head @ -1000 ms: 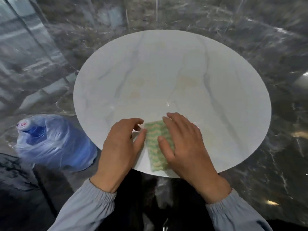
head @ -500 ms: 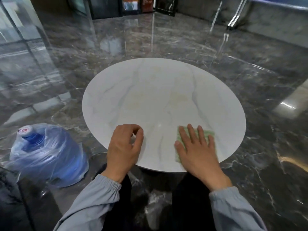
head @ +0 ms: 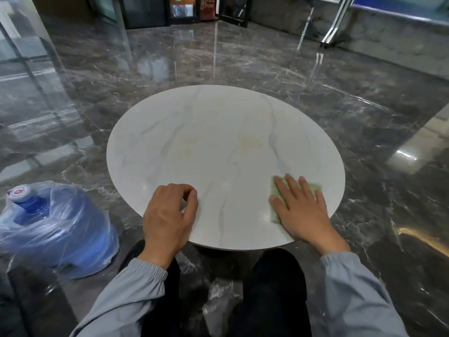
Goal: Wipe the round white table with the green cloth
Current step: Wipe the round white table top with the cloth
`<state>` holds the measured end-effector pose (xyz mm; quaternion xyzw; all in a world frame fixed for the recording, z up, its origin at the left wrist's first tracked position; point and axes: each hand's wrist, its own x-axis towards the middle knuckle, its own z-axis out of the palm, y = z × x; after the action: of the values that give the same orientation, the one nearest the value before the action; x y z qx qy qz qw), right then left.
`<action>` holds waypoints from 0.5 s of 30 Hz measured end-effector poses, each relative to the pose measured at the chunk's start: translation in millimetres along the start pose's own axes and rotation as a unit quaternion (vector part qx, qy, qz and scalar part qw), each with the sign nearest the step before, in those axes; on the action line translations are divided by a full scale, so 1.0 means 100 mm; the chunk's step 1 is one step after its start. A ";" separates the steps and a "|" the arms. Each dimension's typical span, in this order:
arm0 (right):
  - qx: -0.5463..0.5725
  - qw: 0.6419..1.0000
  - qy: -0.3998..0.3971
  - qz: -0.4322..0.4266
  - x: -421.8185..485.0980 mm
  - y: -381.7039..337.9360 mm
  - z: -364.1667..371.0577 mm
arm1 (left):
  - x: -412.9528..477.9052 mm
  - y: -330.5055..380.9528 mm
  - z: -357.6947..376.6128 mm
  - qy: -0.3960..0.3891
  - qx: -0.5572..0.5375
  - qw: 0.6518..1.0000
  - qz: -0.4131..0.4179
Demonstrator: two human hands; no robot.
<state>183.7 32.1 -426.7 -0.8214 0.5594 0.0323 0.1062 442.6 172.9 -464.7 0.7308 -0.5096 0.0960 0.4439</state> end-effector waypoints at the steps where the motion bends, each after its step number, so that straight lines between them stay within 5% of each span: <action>1: -0.004 1.000 -0.005 -0.005 0.00 -0.12 0.03 | 0.00 0.00 0.00 -0.002 0.002 1.000 -0.003; 6: -0.015 0.979 0.032 -0.202 -0.48 -1.06 0.39 | 0.00 0.03 -0.03 -0.012 0.008 1.000 -0.019; 9: 0.004 0.966 0.024 -0.258 -0.58 -0.97 0.39 | -0.01 0.03 -0.05 -0.017 0.008 1.000 -0.024; 15: -0.016 1.000 0.013 -0.018 0.06 0.23 -0.02 | -0.01 0.06 -0.07 -0.024 0.003 0.999 -0.030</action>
<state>164.7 17.8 -428.8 -0.8334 0.5452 0.0286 0.0866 439.7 178.1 -458.3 0.7494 -0.4974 0.0666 0.4320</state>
